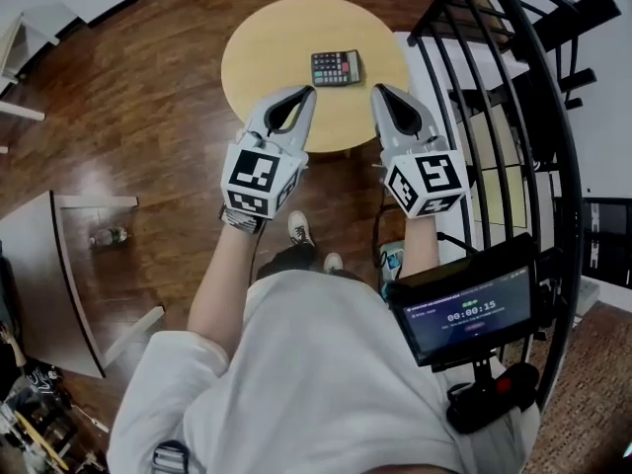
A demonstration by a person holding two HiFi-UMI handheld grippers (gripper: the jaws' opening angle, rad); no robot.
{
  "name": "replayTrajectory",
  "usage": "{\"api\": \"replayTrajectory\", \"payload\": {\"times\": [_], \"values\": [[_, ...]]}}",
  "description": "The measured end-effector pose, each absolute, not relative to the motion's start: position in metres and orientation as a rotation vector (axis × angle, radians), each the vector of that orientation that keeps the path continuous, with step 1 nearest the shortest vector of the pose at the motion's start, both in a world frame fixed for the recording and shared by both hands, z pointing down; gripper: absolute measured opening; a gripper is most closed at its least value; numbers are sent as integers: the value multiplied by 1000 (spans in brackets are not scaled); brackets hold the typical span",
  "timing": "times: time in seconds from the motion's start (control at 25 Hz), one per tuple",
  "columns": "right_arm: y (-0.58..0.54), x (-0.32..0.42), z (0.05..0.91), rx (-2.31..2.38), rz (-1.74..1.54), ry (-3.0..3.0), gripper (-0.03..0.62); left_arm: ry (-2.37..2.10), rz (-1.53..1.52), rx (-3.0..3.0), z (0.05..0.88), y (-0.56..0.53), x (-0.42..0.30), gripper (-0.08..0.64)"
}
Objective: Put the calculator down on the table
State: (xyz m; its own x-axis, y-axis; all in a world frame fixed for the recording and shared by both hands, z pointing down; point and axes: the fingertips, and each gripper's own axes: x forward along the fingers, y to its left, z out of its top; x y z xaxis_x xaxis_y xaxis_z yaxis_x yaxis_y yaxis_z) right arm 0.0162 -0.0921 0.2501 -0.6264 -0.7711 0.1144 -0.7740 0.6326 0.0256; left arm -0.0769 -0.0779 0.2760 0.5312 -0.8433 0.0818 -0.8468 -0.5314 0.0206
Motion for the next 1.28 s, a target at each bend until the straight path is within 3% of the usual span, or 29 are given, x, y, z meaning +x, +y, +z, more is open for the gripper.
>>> {"api": "replayTrajectory", "payload": {"times": [0.4,0.88,1.28], "values": [[-40,45,241,1311,-16,-2728,0,-1508,18,2687,271,-38,-55,6],[84,113,180,1368,-102,-2786,0,-1487,14,2769,226,94,28,6],[160,146,191,1322,-14,-2818,0,-1550,47,2723,234,182,58,6]]}}
